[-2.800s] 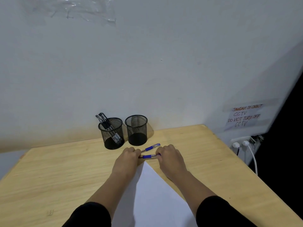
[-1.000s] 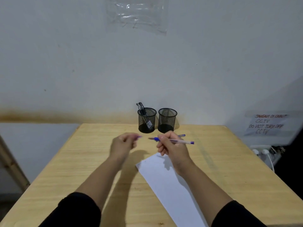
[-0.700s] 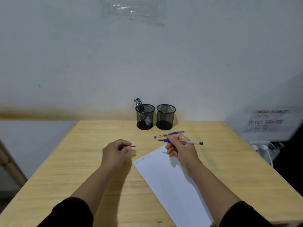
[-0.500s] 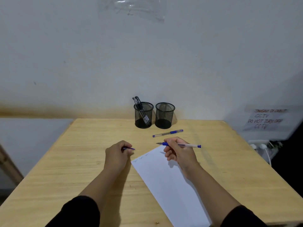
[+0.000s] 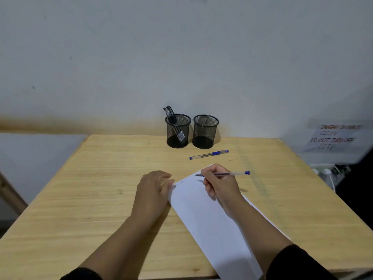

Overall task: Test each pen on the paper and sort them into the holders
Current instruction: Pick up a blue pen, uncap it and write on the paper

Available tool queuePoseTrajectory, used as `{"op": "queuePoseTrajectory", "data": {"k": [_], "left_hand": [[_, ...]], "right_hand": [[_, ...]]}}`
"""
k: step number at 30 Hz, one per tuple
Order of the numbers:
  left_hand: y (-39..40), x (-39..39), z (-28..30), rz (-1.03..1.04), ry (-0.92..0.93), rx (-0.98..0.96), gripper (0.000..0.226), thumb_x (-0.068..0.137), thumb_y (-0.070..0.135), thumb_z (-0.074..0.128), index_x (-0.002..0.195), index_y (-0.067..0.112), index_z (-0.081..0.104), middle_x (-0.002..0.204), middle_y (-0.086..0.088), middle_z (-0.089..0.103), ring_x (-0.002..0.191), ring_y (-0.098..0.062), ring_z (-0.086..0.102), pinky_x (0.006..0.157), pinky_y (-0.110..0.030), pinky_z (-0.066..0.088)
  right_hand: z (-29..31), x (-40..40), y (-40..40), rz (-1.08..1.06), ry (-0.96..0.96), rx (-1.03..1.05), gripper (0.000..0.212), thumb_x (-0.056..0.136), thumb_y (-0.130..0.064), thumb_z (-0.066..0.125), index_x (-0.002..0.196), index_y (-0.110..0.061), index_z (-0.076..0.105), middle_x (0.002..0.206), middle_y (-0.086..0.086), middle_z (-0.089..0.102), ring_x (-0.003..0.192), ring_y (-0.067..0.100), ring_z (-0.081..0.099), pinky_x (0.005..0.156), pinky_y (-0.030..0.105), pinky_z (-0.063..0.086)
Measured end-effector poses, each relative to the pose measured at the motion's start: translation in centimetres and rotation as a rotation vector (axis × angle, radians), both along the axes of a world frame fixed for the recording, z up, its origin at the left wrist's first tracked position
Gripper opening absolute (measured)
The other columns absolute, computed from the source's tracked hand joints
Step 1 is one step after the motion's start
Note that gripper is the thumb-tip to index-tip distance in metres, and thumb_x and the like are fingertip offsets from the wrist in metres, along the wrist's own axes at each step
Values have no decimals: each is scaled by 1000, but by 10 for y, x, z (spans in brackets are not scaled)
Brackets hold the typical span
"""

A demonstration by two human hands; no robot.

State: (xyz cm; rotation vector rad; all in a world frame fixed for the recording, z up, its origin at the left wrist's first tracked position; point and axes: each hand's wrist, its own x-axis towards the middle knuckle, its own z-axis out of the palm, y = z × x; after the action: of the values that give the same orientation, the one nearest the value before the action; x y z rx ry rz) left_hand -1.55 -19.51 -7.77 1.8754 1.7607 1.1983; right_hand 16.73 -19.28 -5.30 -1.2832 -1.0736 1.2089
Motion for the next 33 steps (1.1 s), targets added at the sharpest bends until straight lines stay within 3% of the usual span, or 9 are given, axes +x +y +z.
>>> {"op": "queuePoseTrajectory", "data": {"k": [4,8,13,18,28,33], "left_hand": [[-15,11,-8,-4,55,17,18,85,26,59,100,18,65,104,7,66,104,-15,52,83,-19,29],[-3,-4,-37,44,63,-58,17,83,28,59,97,20,66,99,9,66,98,-8,49,81,-16,28],[-10,1,-37,20,83,-28,16,83,26,58,95,19,66,97,10,66,94,-6,45,75,-11,25],[-10,1,-35,18,89,-1,13,82,25,59,91,19,67,91,11,64,90,-5,45,71,-1,29],[-8,1,-37,29,114,26,15,83,25,60,92,18,69,91,8,65,91,-6,48,71,-9,28],[-8,2,-38,26,115,31,16,83,25,61,94,17,69,92,7,66,92,-8,50,71,-8,29]], "right_hand": [[0,-4,10,-3,-57,-3,9,86,-10,59,79,-10,64,58,4,55,45,10,44,40,18,33],[-25,-27,40,-8,-332,-25,10,81,-14,60,76,-18,68,62,1,62,58,14,53,53,26,42],[-30,-24,39,28,-360,23,16,87,-12,50,77,-8,62,58,9,56,47,17,47,47,28,41],[-34,-26,31,78,-473,97,17,89,-13,49,74,-14,57,56,4,54,49,13,46,47,25,38],[-34,-27,31,110,-595,153,12,90,-16,51,78,-15,55,55,-4,51,52,7,47,44,10,34],[-33,-27,30,102,-627,176,11,90,-15,50,80,-13,54,54,-4,47,52,8,44,44,11,33]]}}
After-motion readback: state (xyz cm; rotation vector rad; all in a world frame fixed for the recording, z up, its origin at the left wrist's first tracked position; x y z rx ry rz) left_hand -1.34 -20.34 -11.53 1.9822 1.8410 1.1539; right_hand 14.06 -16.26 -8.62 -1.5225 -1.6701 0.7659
